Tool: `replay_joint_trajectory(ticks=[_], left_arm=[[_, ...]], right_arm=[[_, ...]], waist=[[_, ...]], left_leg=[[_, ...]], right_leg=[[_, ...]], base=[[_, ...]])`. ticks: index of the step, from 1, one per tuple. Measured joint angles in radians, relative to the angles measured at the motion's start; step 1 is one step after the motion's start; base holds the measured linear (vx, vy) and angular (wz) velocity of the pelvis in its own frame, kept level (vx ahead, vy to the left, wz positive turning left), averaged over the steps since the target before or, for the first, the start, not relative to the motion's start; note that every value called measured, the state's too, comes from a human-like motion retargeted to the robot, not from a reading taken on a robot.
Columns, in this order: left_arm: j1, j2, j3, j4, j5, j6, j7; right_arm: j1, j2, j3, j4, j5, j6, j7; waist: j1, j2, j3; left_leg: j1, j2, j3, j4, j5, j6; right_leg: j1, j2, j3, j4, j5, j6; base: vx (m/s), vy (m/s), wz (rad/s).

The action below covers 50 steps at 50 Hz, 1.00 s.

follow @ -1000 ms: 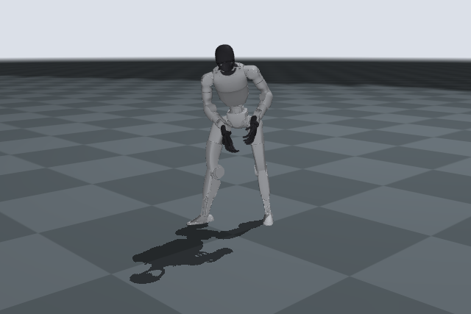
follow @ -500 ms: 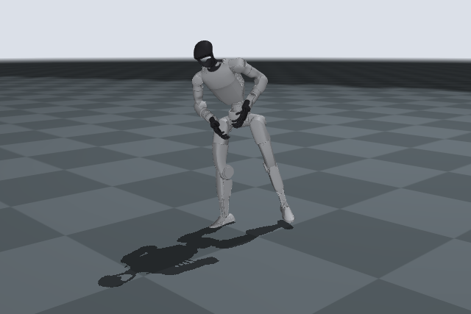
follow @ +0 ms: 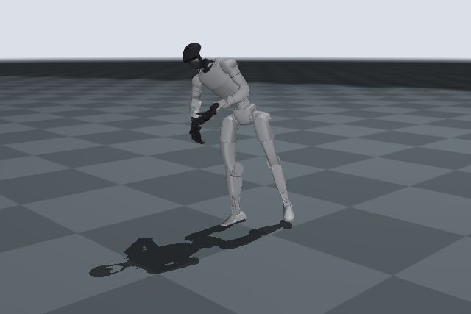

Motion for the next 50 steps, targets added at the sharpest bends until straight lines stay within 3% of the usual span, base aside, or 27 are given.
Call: replay_joint_trajectory(ticks=[4, 8, 10, 15, 17, 20, 23, 28, 33, 38, 41, 45, 48, 50], left_arm=[[0.196, 0.034, -0.045, -0.073, -0.080, 0.012, -0.049], [0.127, -0.080, -0.151, 0.041, -0.107, -0.008, 0.008], [-0.006, -0.185, -0.184, 0.162, -0.148, -0.027, 0.095], [-0.516, -0.397, -0.138, 0.657, -0.167, -0.078, 0.227], [-0.711, -0.456, -0.108, 0.879, -0.132, -0.097, 0.302], [-0.830, -0.502, -0.089, 1.019, -0.079, -0.098, 0.365], [-0.650, -0.441, -0.114, 0.793, -0.047, -0.090, 0.295], [-0.201, -0.176, -0.201, 0.273, -0.043, -0.025, 0.100], [-0.065, -0.113, -0.179, 0.133, -0.091, 0.002, 0.051], [-0.284, -0.235, -0.150, 0.306, -0.101, -0.084, 0.148], [-0.548, -0.294, -0.066, 0.571, -0.060, -0.085, 0.191], [-0.883, -0.309, 0.033, 0.999, 0.047, -0.028, 0.260], [-0.922, -0.254, 0.011, 1.038, 0.127, -0.003, 0.268], [-0.812, -0.167, -0.023, 0.868, 0.166, -0.003, 0.214]], right_arm=[[0.145, -0.038, -0.040, -0.133, -0.020, 0.011, 0.100], [0.050, -0.087, -0.022, -0.051, -0.002, 0.035, 0.042], [-0.067, -0.046, -0.017, 0.090, 0.264, -0.008, -0.197], [-0.581, 0.016, -0.001, 0.796, -0.003, 0.121, -0.181], [-0.754, 0.029, -0.048, 1.062, -0.108, 0.107, -0.225], [-0.837, -0.006, -0.086, 1.171, -0.113, 0.089, -0.248], [-0.641, -0.037, -0.051, 0.888, 0.027, 0.056, -0.207], [-0.173, -0.066, -0.026, 0.223, 0.214, -0.035, -0.173], [-0.047, -0.070, -0.002, -0.067, 0.275, -0.061, -0.126], [-0.269, -0.020, 0.060, 0.065, 0.257, -0.107, -0.195], [-0.510, 0.070, 0.082, 0.385, 0.192, -0.057, -0.208], [-0.794, 0.181, 0.016, 0.910, 0.041, 0.005, -0.239], [-0.833, 0.176, -0.065, 1.019, 0.028, 0.007, -0.267], [-0.728, 0.163, -0.108, 0.899, 0.095, -0.026, -0.249]], waist=[[-0.028, -0.010, 0.009], [-0.022, -0.028, 0.012], [-0.012, -0.038, 0.013], [0.020, -0.062, 0.013], [0.024, -0.063, 0.013], [0.021, -0.055, 0.011], [-0.004, -0.057, 0.004], [-0.021, -0.102, -0.004], [0.028, -0.122, 0.004], [0.093, -0.163, 0.012], [0.123, -0.197, 0.013], [0.172, -0.223, 0.013], [0.206, -0.210, 0.013], [0.224, -0.204, 0.012]], left_leg=[[-0.023, -0.033, 0.067, 0.015, -0.028, 0.023], [-0.055, -0.053, 0.097, 0.004, -0.061, 0.030], [-0.082, -0.056, 0.091, -0.001, -0.076, 0.012], [-0.197, -0.071, 0.053, -0.001, -0.097, -0.011], [-0.253, -0.081, 0.039, -0.001, -0.087, -0.011], [-0.330, -0.088, 0.033, -0.001, -0.061, -0.011], [-0.371, -0.081, 0.061, -0.001, -0.035, -0.011], [-0.366, -0.047, 0.153, -0.001, -0.020, -0.011], [-0.345, 0.005, 0.207, -0.001, -0.017, -0.011], [-0.342, 0.029, 0.240, -0.001, -0.015, -0.011], [-0.359, 0.018, 0.258, -0.001, -0.014, -0.011], [-0.380, -0.002, 0.269, -0.001, -0.019, -0.011], [-0.389, -0.011, 0.257, -0.001, -0.025, -0.011], [-0.381, -0.015, 0.241, -0.001, -0.033, -0.011]], right_leg=[[-0.014, 0.000, 0.042, 0.014, -0.004, 0.000], [-0.029, 0.024, 0.090, 0.014, 0.005, 0.000], [-0.033, 0.041, 0.111, 0.007, 0.013, 0.000], [-0.051, 0.052, 0.152, -0.009, 0.039, 0.000], [-0.060, 0.043, 0.156, -0.010, 0.046, 0.000], [-0.072, 0.030, 0.151, -0.003, 0.047, 0.000], [-0.067, 0.021, 0.138, 0.012, 0.036, 0.000], [-0.041, 0.036, 0.137, 0.030, 0.014, 0.000], [-0.045, 0.096, 0.169, 0.041, 0.022, 0.000], [-0.065, 0.130, 0.197, 0.041, 0.051, 0.000], [-0.079, 0.123, 0.210, 0.023, 0.071, 0.000], [-0.082, 0.106, 0.220, -0.017, 0.090, 0.000], [-0.076, 0.097, 0.212, -0.033, 0.092, 0.000], [-0.061, 0.091, 0.197, -0.033, 0.087, 0.000]], base=[[0.09, 0.00, -0.60], [0.00, 0.01, -0.84], [-0.05, 0.03, -0.84], [-0.09, 0.16, -0.53], [-0.09, 0.24, -0.04], [-0.01, 0.22, 0.19], [0.10, 0.16, 0.24], [0.16, 0.09, -0.13], [0.08, 0.04, -0.66], [-0.08, 0.10, -0.58], [-0.12, 0.23, -0.30], [-0.05, 0.24, -0.11], [0.07, 0.16, 0.16], [0.16, 0.11, 0.35]])
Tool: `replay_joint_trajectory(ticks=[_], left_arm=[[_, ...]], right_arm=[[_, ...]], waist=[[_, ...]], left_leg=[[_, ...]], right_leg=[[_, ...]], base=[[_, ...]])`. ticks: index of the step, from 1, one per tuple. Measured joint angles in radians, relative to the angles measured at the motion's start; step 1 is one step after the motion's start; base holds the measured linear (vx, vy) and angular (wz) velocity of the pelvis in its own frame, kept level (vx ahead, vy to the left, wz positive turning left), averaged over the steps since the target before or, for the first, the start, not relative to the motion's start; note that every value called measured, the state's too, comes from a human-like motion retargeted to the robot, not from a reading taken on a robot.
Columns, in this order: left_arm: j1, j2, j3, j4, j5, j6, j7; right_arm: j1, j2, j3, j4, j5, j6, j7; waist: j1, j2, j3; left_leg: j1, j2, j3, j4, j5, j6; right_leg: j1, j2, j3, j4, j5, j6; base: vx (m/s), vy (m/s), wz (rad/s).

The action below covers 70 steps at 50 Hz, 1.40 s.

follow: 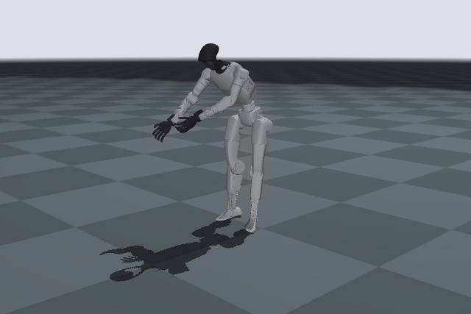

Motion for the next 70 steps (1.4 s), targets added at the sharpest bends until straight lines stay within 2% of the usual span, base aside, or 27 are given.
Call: replay_joint_trajectory(ticks=[5, 8, 13, 18, 19, 20, 21, 22, 23, 24, 25, 27, 31, 34, 37, 42, 47, 50, 52, 53, 54, 55, 57, 59, 63, 65, 70], left_arm=[[0.445, 0.361, -0.020, -0.528, 0.082, 0.006, -0.206], [0.709, 0.583, 0.052, -0.667, 0.138, 0.011, -0.244], [1.118, 0.826, 0.280, -0.800, 0.104, 0.018, -0.262], [1.343, 0.946, 0.394, -0.926, -0.011, 0.021, -0.305], [1.347, 0.949, 0.407, -0.935, 0.004, 0.025, -0.324], [1.342, 0.948, 0.421, -0.940, 0.035, 0.029, -0.344], [1.307, 0.924, 0.411, -0.936, 0.038, 0.034, -0.350], [1.258, 0.892, 0.391, -0.923, 0.041, 0.042, -0.357], [1.181, 0.843, 0.353, -0.894, 0.045, 0.053, -0.369], [1.097, 0.783, 0.316, -0.849, 0.063, 0.059, -0.361], [1.010, 0.717, 0.281, -0.798, 0.088, 0.063, -0.345], [0.810, 0.556, 0.207, -0.624, 0.110, 0.075, -0.257], [0.443, 0.299, 0.090, -0.181, 0.217, 0.094, -0.176], [0.322, 0.237, 0.017, -0.050, 0.279, 0.078, -0.135], [0.348, 0.298, -0.002, -0.155, 0.324, 0.045, -0.145], [0.629, 0.549, 0.096, -0.497, 0.365, 0.013, -0.195], [1.015, 0.817, 0.273, -0.725, 0.335, -0.017, -0.235], [1.216, 0.903, 0.371, -0.810, 0.274, -0.024, -0.245], [1.295, 0.935, 0.420, -0.860, 0.309, -0.026, -0.328], [1.297, 0.932, 0.424, -0.876, 0.320, -0.036, -0.318], [1.273, 0.918, 0.406, -0.887, 0.314, -0.026, -0.337], [1.236, 0.897, 0.379, -0.895, 0.299, -0.005, -0.370], [1.109, 0.808, 0.330, -0.861, 0.293, 0.038, -0.355], [0.935, 0.674, 0.275, -0.755, 0.262, 0.090, -0.313], [0.585, 0.403, 0.171, -0.410, 0.188, 0.112, -0.202], [0.458, 0.336, 0.113, -0.286, 0.142, 0.092, -0.153], [0.439, 0.402, 0.073, -0.365, 0.096, 0.057, -0.143]], right_arm=[[0.456, 0.093, -0.034, -0.521, 0.080, -0.153, -0.009], [0.641, 0.216, 0.006, -0.681, -0.019, -0.156, 0.002], [0.800, 0.476, 0.097, -0.722, -0.170, -0.148, -0.054], [0.837, 0.694, 0.177, -0.643, -0.118, -0.162, -0.103], [0.763, 0.669, 0.196, -0.564, -0.555, -0.022, -0.158], [0.656, 0.618, 0.221, -0.455, -1.219, 0.186, -0.246], [0.633, 0.617, 0.218, -0.458, -1.170, 0.169, -0.205], [0.621, 0.617, 0.207, -0.478, -0.986, 0.124, -0.111], [0.628, 0.619, 0.183, -0.531, -0.531, 0.022, 0.089], [0.598, 0.599, 0.161, -0.531, -0.383, -0.020, 0.148], [0.549, 0.568, 0.140, -0.504, -0.387, -0.032, 0.135], [0.471, 0.576, 0.003, -0.421, 0.039, -0.182, -0.077], [0.206, 0.454, -0.206, -0.038, 0.021, -0.115, -0.101], [0.130, 0.378, -0.264, 0.128, -0.028, -0.076, -0.120], [0.196, 0.357, -0.233, 0.057, 0.000, -0.117, -0.102], [0.524, 0.439, -0.114, -0.405, 0.115, -0.273, -0.067], [0.749, 0.541, 0.110, -0.662, 0.010, -0.234, -0.042], [0.829, 0.631, 0.236, -0.694, 0.112, -0.277, -0.142], [0.718, 0.547, 0.334, -0.615, -0.731, -0.033, -0.084], [0.643, 0.517, 0.345, -0.540, -1.262, 0.097, -0.268], [0.647, 0.513, 0.337, -0.568, -1.056, 0.055, -0.132], [0.689, 0.523, 0.319, -0.647, -0.482, -0.073, 0.164], [0.629, 0.496, 0.250, -0.623, -0.325, -0.067, 0.113], [0.555, 0.483, 0.161, -0.569, -0.042, -0.096, -0.038], [0.288, 0.434, 0.005, -0.297, -0.007, -0.133, -0.211], [0.153, 0.427, -0.064, -0.147, -0.069, -0.122, -0.263], [0.103, 0.443, -0.060, -0.110, -0.150, -0.070, -0.226]], waist=[[0.015, -0.023, -0.012], [0.024, -0.047, -0.007], [0.083, -0.037, -0.002], [0.175, 0.007, 0.000], [0.189, 0.007, 0.000], [0.202, 0.004, 0.000], [0.206, -0.003, 0.000], [0.207, -0.012, 0.000], [0.204, -0.021, 0.000], [0.198, -0.037, 0.000], [0.191, -0.057, 0.000], [0.169, -0.095, 0.000], [0.162, -0.142, 0.000], [0.165, -0.151, 0.000], [0.193, -0.142, 0.000], [0.256, -0.104, 0.000], [0.294, -0.042, 0.000], [0.289, 0.008, 0.000], [0.262, 0.029, 0.000], [0.249, 0.036, 0.000], [0.230, 0.046, 0.000], [0.207, 0.057, 0.000], [0.160, 0.064, 0.000], [0.110, 0.069, 0.000], [0.023, 0.072, 0.000], [-0.011, 0.077, -0.001], [-0.036, 0.113, -0.004]], left_leg=[[0.059, -0.012, -0.059, 0.000, -0.037, 0.000], [0.131, -0.039, -0.101, 0.000, -0.077, 0.008], [0.167, -0.032, -0.190, 0.000, -0.089, 0.030], [0.154, -0.037, -0.295, 0.000, -0.082, 0.041], [0.148, -0.043, -0.316, 0.000, -0.081, 0.045], [0.141, -0.050, -0.336, 0.000, -0.079, 0.051], [0.137, -0.057, -0.358, 0.000, -0.077, 0.051], [0.134, -0.064, -0.382, 0.000, -0.075, 0.050], [0.129, -0.071, -0.407, 0.000, -0.073, 0.049], [0.127, -0.078, -0.431, 0.000, -0.071, 0.048], [0.125, -0.085, -0.455, 0.000, -0.070, 0.048], [0.123, -0.088, -0.503, 0.000, -0.067, 0.039], [0.107, -0.010, -0.579, 0.000, -0.059, 0.018], [0.120, 0.039, -0.621, 0.000, -0.065, 0.018], [0.140, 0.068, -0.635, 0.000, -0.075, 0.027], [0.180, 0.090, -0.612, 0.000, -0.092, 0.026], [0.203, 0.106, -0.582, 0.000, -0.101, 0.022], [0.212, 0.118, -0.563, 0.000, -0.102, 0.026], [0.215, 0.119, -0.542, 0.000, -0.100, 0.043], [0.215, 0.121, -0.525, 0.000, -0.096, 0.046], [0.216, 0.124, -0.508, 0.000, -0.091, 0.047], [0.217, 0.127, -0.490, 0.000, -0.086, 0.048], [0.220, 0.132, -0.444, 0.000, -0.072, 0.045], [0.225, 0.137, -0.404, 0.000, -0.057, 0.041], [0.235, 0.146, -0.370, 0.000, -0.029, 0.051], [0.240, 0.153, -0.369, 0.000, -0.017, 0.056], [0.260, 0.167, -0.354, 0.000, 0.007, 0.058]], right_leg=[[0.065, -0.029, -0.061, 0.042, -0.035, 0.000], [0.123, -0.080, -0.092, 0.112, -0.070, 0.000], [0.096, -0.096, -0.126, 0.305, -0.119, -0.071], [0.023, -0.089, -0.088, 0.367, -0.138, -0.075], [0.012, -0.093, -0.086, 0.349, -0.135, -0.072], [0.000, -0.098, -0.085, 0.328, -0.130, -0.070], [-0.001, -0.105, -0.095, 0.293, -0.120, -0.069], [-0.001, -0.112, -0.108, 0.256, -0.107, -0.067], [0.000, -0.120, -0.126, 0.216, -0.090, -0.063], [0.001, -0.128, -0.142, 0.180, -0.073, -0.052], [0.001, -0.137, -0.158, 0.145, -0.056, -0.039], [-0.002, -0.142, -0.174, 0.087, -0.022, -0.004], [-0.051, -0.067, -0.150, 0.016, 0.020, 0.000], [-0.064, -0.041, -0.128, -0.010, 0.019, 0.000], [-0.064, -0.051, -0.148, -0.034, 0.007, 0.000], [-0.042, -0.091, -0.280, -0.055, 0.014, 0.000], [-0.037, -0.097, -0.344, -0.049, 0.058, 0.000], [-0.042, -0.096, -0.336, -0.023, 0.054, 0.000], [-0.046, -0.105, -0.332, -0.001, 0.039, 0.000], [-0.050, -0.107, -0.333, 0.010, 0.030, 0.000], [-0.048, -0.109, -0.338, 0.017, 0.023, 0.000], [-0.044, -0.110, -0.346, 0.023, 0.015, 0.000], [-0.036, -0.111, -0.362, 0.035, -0.001, 0.000], [-0.025, -0.112, -0.380, 0.046, -0.017, 0.000], [-0.007, -0.116, -0.405, 0.074, -0.049, 0.000], [-0.003, -0.115, -0.408, 0.091, -0.066, 0.000], [0.000, -0.105, -0.390, 0.118, -0.096, 0.000]], base=[[0.30, 0.12, 0.53], [0.40, 0.19, 0.73], [0.21, 0.02, 0.87], [0.12, -0.10, 1.11], [0.07, -0.12, 1.19], [0.06, -0.14, 1.24], [0.07, -0.16, 1.32], [0.08, -0.18, 1.44], [0.07, -0.20, 1.49], [0.07, -0.21, 1.51], [0.07, -0.22, 1.50], [0.04, -0.32, 1.33], [-0.01, -0.54, 0.82], [0.08, -0.48, 0.51], [0.14, -0.37, 0.13], [0.15, -0.32, -0.19], [0.20, -0.28, -0.18], [0.25, -0.20, -0.01], [0.20, -0.17, 0.12], [0.17, -0.19, 0.23], [0.16, -0.20, 0.35], [0.15, -0.21, 0.44], [0.12, -0.21, 0.46], [0.09, -0.21, 0.47], [0.07, -0.18, 0.33], [0.07, -0.16, 0.09], [0.11, -0.15, -0.16]])
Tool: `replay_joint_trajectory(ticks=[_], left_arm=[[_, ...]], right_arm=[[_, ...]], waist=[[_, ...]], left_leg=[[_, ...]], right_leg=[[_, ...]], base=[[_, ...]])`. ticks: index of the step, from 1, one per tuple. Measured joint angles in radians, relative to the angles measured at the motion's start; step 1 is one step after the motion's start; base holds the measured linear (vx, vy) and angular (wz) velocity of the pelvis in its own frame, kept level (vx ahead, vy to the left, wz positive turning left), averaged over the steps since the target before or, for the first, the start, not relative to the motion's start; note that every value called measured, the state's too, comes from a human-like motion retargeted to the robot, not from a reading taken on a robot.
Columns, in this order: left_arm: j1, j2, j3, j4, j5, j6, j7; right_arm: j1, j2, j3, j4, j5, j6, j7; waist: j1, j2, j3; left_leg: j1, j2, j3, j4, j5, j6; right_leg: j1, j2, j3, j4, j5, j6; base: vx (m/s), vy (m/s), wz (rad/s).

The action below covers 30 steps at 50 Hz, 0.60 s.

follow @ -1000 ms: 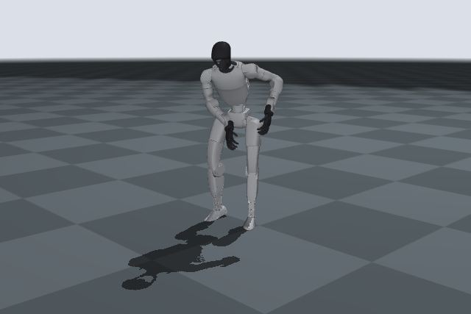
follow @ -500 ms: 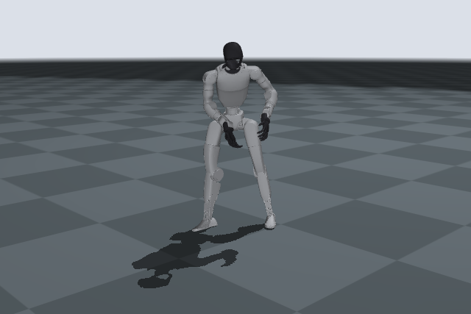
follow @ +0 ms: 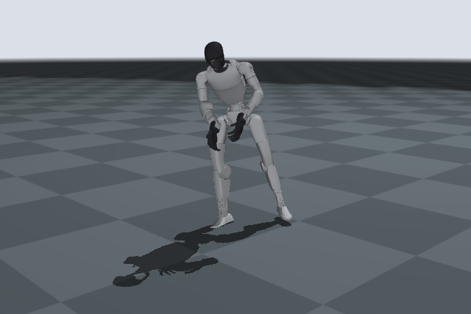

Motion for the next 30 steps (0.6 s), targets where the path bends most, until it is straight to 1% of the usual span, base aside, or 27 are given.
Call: replay_joint_trajectory(ticks=[3, 5, 6, 7, 8, 9, 10, 12, 13, 14, 15, 16, 17, 18, 19, 20, 21, 22, 23, 24, 25, 26, 27, 30], left_arm=[[0.173, 0.062, 0.077, -0.129, 0.005, -0.021, 0.002], [0.328, 0.106, 0.130, -0.205, 0.013, -0.025, -0.008], [0.414, 0.131, 0.155, -0.236, 0.020, -0.024, -0.022], [0.502, 0.157, 0.182, -0.266, 0.031, -0.022, -0.045], [0.594, 0.186, 0.211, -0.292, 0.051, -0.018, -0.088], [0.675, 0.208, 0.237, -0.309, 0.060, -0.021, -0.109], [0.752, 0.227, 0.262, -0.321, 0.065, -0.026, -0.119], [0.869, 0.250, 0.301, -0.332, 0.049, -0.008, -0.160], [0.908, 0.256, 0.319, -0.333, 0.050, -0.002, -0.172], [0.927, 0.258, 0.334, -0.328, 0.070, -0.009, -0.165], [0.936, 0.259, 0.349, -0.321, 0.099, -0.022, -0.148], [0.912, 0.252, 0.342, -0.313, 0.098, -0.007, -0.169], [0.878, 0.242, 0.333, -0.302, 0.102, 0.003, -0.180], [0.825, 0.227, 0.322, -0.284, 0.121, 0.005, -0.170], [0.755, 0.207, 0.306, -0.254, 0.146, 0.004, -0.156], [0.676, 0.183, 0.288, -0.219, 0.175, 0.001, -0.139], [0.585, 0.155, 0.267, -0.168, 0.204, 0.000, -0.114], [0.491, 0.128, 0.239, -0.117, 0.212, 0.005, -0.090], [0.394, 0.105, 0.199, -0.065, 0.179, 0.024, -0.070], [0.304, 0.088, 0.161, -0.014, 0.177, 0.033, -0.070], [0.219, 0.075, 0.125, 0.037, 0.191, 0.038, -0.079], [0.148, 0.065, 0.091, 0.076, 0.166, 0.024, -0.045], [0.086, 0.062, 0.060, 0.107, 0.146, 0.012, -0.020], [-0.001, 0.099, 0.016, 0.115, 0.114, -0.011, -0.018]], right_arm=[[0.159, 0.017, 0.104, -0.181, -0.014, -0.055, 0.009], [0.290, 0.028, 0.173, -0.303, -0.037, -0.048, 0.036], [0.350, 0.034, 0.205, -0.346, -0.061, -0.025, 0.066], [0.402, 0.032, 0.245, -0.380, -0.136, 0.012, 0.125], [0.438, 0.014, 0.301, -0.399, -0.315, 0.074, 0.244], [0.469, 0.009, 0.341, -0.403, -0.468, 0.098, 0.275], [0.496, 0.011, 0.372, -0.401, -0.608, 0.104, 0.263], [0.584, 0.046, 0.401, -0.442, -0.413, 0.103, 0.372], [0.601, 0.051, 0.409, -0.449, -0.419, 0.104, 0.373], [0.577, 0.041, 0.416, -0.422, -0.690, 0.127, 0.253], [0.533, 0.023, 0.421, -0.378, -1.093, 0.162, 0.071], [0.555, 0.037, 0.398, -0.420, -0.726, 0.119, 0.261], [0.557, 0.044, 0.374, -0.443, -0.468, 0.092, 0.388], [0.520, 0.034, 0.350, -0.431, -0.430, 0.094, 0.389], [0.463, 0.013, 0.332, -0.394, -0.518, 0.093, 0.355], [0.395, -0.013, 0.317, -0.345, -0.669, 0.090, 0.304], [0.302, -0.049, 0.316, -0.252, -1.008, 0.185, 0.131], [0.244, -0.055, 0.281, -0.204, -0.974, 0.189, 0.034], [0.257, 0.000, 0.181, -0.244, -0.193, 0.013, 0.088], [0.213, -0.005, 0.146, -0.215, 0.002, -0.022, 0.139], [0.140, -0.040, 0.143, -0.153, -0.096, 0.015, 0.186], [0.092, -0.026, 0.082, -0.105, 0.030, -0.057, 0.111], [0.044, -0.019, 0.033, -0.059, 0.109, -0.107, 0.057], [-0.051, -0.019, -0.024, 0.032, 0.064, -0.106, 0.039]], waist=[[0.003, 0.033, 0.003], [0.006, 0.056, 0.004], [0.008, 0.066, 0.004], [0.009, 0.074, 0.004], [0.011, 0.080, 0.004], [0.016, 0.085, 0.004], [0.022, 0.089, 0.004], [0.033, 0.092, 0.004], [0.038, 0.091, 0.004], [0.042, 0.086, 0.004], [0.047, 0.079, 0.004], [0.046, 0.074, 0.004], [0.046, 0.069, 0.004], [0.044, 0.061, 0.004], [0.042, 0.052, 0.004], [0.040, 0.042, 0.004], [0.037, 0.032, 0.004], [0.031, 0.023, 0.004], [0.020, 0.016, 0.004], [0.013, 0.008, 0.004], [0.008, -0.001, 0.004], [0.003, -0.008, 0.004], [-0.001, -0.016, 0.004], [0.003, -0.038, 0.004]], left_leg=[[0.018, -0.010, 0.028, 0.000, 0.018, 0.000], [0.027, -0.015, 0.053, 0.000, 0.034, -0.005], [0.030, -0.017, 0.065, 0.000, 0.042, -0.007], [0.033, -0.020, 0.076, 0.000, 0.049, -0.009], [0.035, -0.023, 0.085, 0.000, 0.055, -0.007], [0.036, -0.028, 0.090, 0.000, 0.060, -0.006], [0.037, -0.033, 0.092, 0.000, 0.063, -0.004], [0.035, -0.046, 0.073, 0.000, 0.064, -0.003], [0.033, -0.054, 0.056, 0.001, 0.061, -0.004], [0.029, -0.064, 0.039, 0.001, 0.057, -0.005], [0.023, -0.074, 0.022, 0.002, 0.052, -0.006], [0.015, -0.080, 0.007, 0.003, 0.048, -0.009], [0.006, -0.085, -0.004, 0.004, 0.043, -0.011], [-0.005, -0.090, -0.007, 0.007, 0.037, -0.012], [-0.017, -0.093, -0.002, 0.008, 0.033, -0.011], [-0.029, -0.096, 0.005, 0.007, 0.029, -0.010], [-0.041, -0.096, 0.019, 0.003, 0.026, -0.008], [-0.054, -0.095, 0.032, 0.001, 0.023, -0.010], [-0.068, -0.090, 0.042, 0.000, 0.019, -0.016], [-0.083, -0.087, 0.050, 0.000, 0.015, -0.018], [-0.099, -0.084, 0.058, 0.000, 0.010, -0.020], [-0.114, -0.078, 0.060, 0.000, 0.008, -0.028], [-0.128, -0.072, 0.062, 0.000, 0.006, -0.036], [-0.155, -0.057, 0.060, 0.000, 0.006, -0.049]], right_leg=[[0.014, -0.005, 0.014, 0.000, -0.013, 0.000], [0.021, -0.006, 0.024, -0.005, -0.020, -0.007], [0.022, -0.005, 0.029, -0.007, -0.023, -0.011], [0.022, -0.004, 0.035, -0.009, -0.026, -0.014], [0.021, -0.005, 0.042, -0.009, -0.029, -0.016], [0.019, -0.005, 0.050, -0.010, -0.030, -0.016], [0.017, -0.005, 0.058, -0.012, -0.031, -0.015], [0.014, -0.001, 0.075, -0.018, -0.029, -0.010], [0.012, 0.001, 0.084, -0.021, -0.028, -0.007], [0.008, 0.003, 0.093, -0.023, -0.026, -0.004], [0.004, 0.004, 0.102, -0.025, -0.025, 0.000], [0.003, 0.010, 0.106, -0.029, -0.023, 0.000], [0.002, 0.015, 0.110, -0.033, -0.021, 0.000], [0.000, 0.020, 0.112, -0.035, -0.019, 0.000], [-0.002, 0.024, 0.112, -0.037, -0.018, 0.000], [-0.004, 0.027, 0.112, -0.037, -0.018, 0.000], [-0.006, 0.031, 0.109, -0.034, -0.019, 0.000], [-0.007, 0.036, 0.105, -0.033, -0.020, 0.000], [-0.003, 0.045, 0.098, -0.034, -0.021, 0.000], [-0.002, 0.051, 0.093, -0.031, -0.023, 0.000], [-0.004, 0.057, 0.089, -0.026, -0.026, 0.000], [-0.004, 0.067, 0.086, -0.023, -0.027, 0.000], [-0.004, 0.078, 0.085, -0.019, -0.029, 0.000], [-0.004, 0.107, 0.093, -0.010, -0.032, 0.000]], base=[[0.17, -0.12, -0.13], [0.17, -0.12, -0.12], [0.16, -0.13, -0.16], [0.15, -0.12, -0.19], [0.14, -0.11, -0.24], [0.13, -0.11, -0.28], [0.12, -0.11, -0.33], [0.10, -0.10, -0.38], [0.07, -0.10, -0.43], [0.05, -0.09, -0.47], [0.03, -0.10, -0.42], [0.02, -0.11, -0.34], [0.00, -0.12, -0.25], [-0.02, -0.11, -0.20], [-0.04, -0.10, -0.14], [-0.05, -0.08, -0.08], [-0.05, -0.07, -0.02], [-0.05, -0.07, 0.08], [-0.04, -0.07, 0.11], [-0.04, -0.05, 0.10], [0.00, 0.00, 0.00], [0.00, 0.00, 0.00], [-0.02, -0.04, -0.19], [0.01, -0.02, -0.36]])
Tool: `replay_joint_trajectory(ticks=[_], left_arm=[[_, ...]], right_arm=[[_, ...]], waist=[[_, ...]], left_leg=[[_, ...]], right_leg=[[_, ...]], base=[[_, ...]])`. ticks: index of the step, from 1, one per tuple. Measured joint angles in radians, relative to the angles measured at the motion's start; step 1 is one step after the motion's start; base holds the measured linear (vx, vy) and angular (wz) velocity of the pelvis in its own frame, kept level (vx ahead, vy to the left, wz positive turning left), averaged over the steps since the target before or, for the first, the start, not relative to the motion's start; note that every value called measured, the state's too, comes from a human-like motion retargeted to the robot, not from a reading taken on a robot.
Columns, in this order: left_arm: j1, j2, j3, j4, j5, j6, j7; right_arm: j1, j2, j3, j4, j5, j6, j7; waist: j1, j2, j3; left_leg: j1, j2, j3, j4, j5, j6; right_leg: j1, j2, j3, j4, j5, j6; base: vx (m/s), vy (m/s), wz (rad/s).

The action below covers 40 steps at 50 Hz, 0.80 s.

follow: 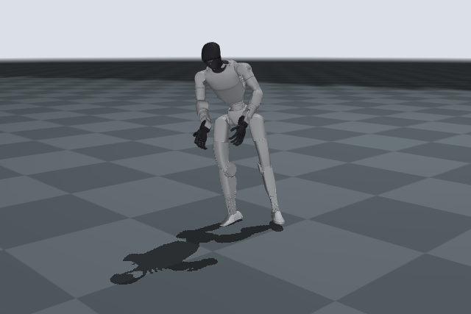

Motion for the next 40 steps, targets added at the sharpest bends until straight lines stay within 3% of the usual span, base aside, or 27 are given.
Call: replay_joint_trajectory(ticks=[5, 10, 12, 18, 20, 21, 22, 23, 24, 25, 32, 35, 40], left_arm=[[0.159, 0.089, 0.081, -0.139, -0.029, -0.011, -0.024], [0.535, 0.156, 0.182, -0.267, 0.033, -0.013, -0.069], [0.698, 0.186, 0.236, -0.307, 0.082, -0.013, -0.140], [0.944, 0.225, 0.334, -0.377, 0.058, -0.011, -0.212], [0.925, 0.219, 0.344, -0.388, 0.092, -0.031, -0.170], [0.885, 0.215, 0.326, -0.387, 0.083, -0.023, -0.181], [0.837, 0.206, 0.309, -0.381, 0.085, -0.021, -0.175], [0.773, 0.191, 0.292, -0.361, 0.111, -0.031, -0.133], [0.700, 0.175, 0.266, -0.336, 0.100, -0.027, -0.102], [0.622, 0.157, 0.237, -0.309, 0.069, -0.015, -0.078], [0.217, 0.082, 0.112, -0.111, 0.100, -0.031, 0.028], [0.240, 0.114, 0.124, -0.168, 0.110, -0.036, 0.012], [0.477, 0.212, 0.173, -0.263, 0.098, -0.025, -0.020]], right_arm=[[0.124, 0.068, 0.065, -0.120, -0.037, -0.004, 0.031], [0.430, 0.169, 0.206, -0.293, -0.120, 0.035, 0.085], [0.515, 0.156, 0.317, -0.314, -0.475, 0.141, 0.266], [0.661, 0.210, 0.373, -0.346, -0.553, 0.161, 0.297], [0.568, 0.160, 0.365, -0.271, -1.154, 0.264, 0.032], [0.574, 0.165, 0.331, -0.312, -0.775, 0.202, 0.210], [0.552, 0.155, 0.306, -0.315, -0.640, 0.182, 0.267], [0.472, 0.114, 0.298, -0.245, -0.995, 0.250, 0.082], [0.456, 0.129, 0.236, -0.254, -0.690, 0.170, 0.039], [0.471, 0.172, 0.148, -0.303, -0.054, 0.017, 0.066], [0.246, 0.057, -0.030, -0.138, 0.023, -0.074, 0.025], [0.293, 0.065, 0.004, -0.178, 0.029, -0.071, 0.084], [0.463, 0.198, 0.122, -0.233, -0.011, -0.053, 0.095]], waist=[[0.042, -0.016, 0.000], [0.088, 0.023, 0.000], [0.102, 0.045, 0.000], [0.118, 0.096, 0.000], [0.110, 0.089, 0.000], [0.101, 0.082, 0.000], [0.093, 0.073, 0.000], [0.088, 0.058, 0.000], [0.076, 0.043, 0.000], [0.062, 0.027, 0.000], [0.054, -0.068, 0.000], [0.085, -0.062, -0.002], [0.162, -0.017, -0.002]], left_leg=[[0.007, -0.003, -0.004, 0.000, 0.009, 0.033], [0.009, -0.046, -0.048, 0.000, 0.001, 0.033], [-0.005, -0.064, -0.039, 0.000, -0.011, 0.025], [-0.078, -0.094, 0.114, 0.000, -0.035, -0.009], [-0.092, -0.098, 0.150, 0.000, -0.033, -0.009], [-0.093, -0.100, 0.153, 0.000, -0.031, -0.009], [-0.093, -0.101, 0.154, 0.000, -0.029, -0.009], [-0.089, -0.102, 0.151, 0.000, -0.028, -0.009], [-0.087, -0.105, 0.142, 0.000, -0.026, -0.009], [-0.086, -0.109, 0.131, 0.000, -0.023, -0.009], [-0.041, -0.104, 0.060, 0.000, -0.028, -0.005], [-0.027, -0.093, 0.044, 0.000, -0.034, 0.016], [-0.004, -0.078, 0.037, 0.000, -0.052, 0.066]], right_leg=[[0.009, 0.012, 0.031, 0.001, 0.004, 0.000], [0.034, -0.026, 0.045, -0.007, 0.002, 0.000], [0.038, -0.046, 0.043, -0.004, -0.002, 0.000], [0.016, -0.083, 0.021, -0.009, 0.006, 0.000], [0.009, -0.090, 0.014, -0.008, 0.005, 0.000], [0.014, -0.091, 0.009, -0.008, 0.003, 0.000], [0.018, -0.093, 0.004, -0.006, 0.000, 0.000], [0.023, -0.095, 0.001, -0.002, -0.006, 0.000], [0.030, -0.098, -0.005, 0.001, -0.010, 0.000], [0.039, -0.102, -0.014, 0.002, -0.013, 0.000], [0.098, -0.112, -0.055, 0.059, -0.024, -0.028], [0.091, -0.111, -0.036, 0.110, 0.004, -0.058], [0.033, -0.120, 0.052, 0.215, 0.019, -0.085]], base=[[0.07, 0.03, -0.38], [0.14, 0.16, -0.01], [0.12, 0.23, 0.20], [0.04, 0.27, 0.25], [0.00, 0.27, 0.20], [0.03, 0.25, 0.20], [0.05, 0.23, 0.19], [0.06, 0.23, 0.22], [0.05, 0.23, 0.30], [0.07, 0.22, 0.39], [0.11, 0.15, 0.32], [0.14, 0.13, 0.14], [0.15, 0.09, -0.03]])
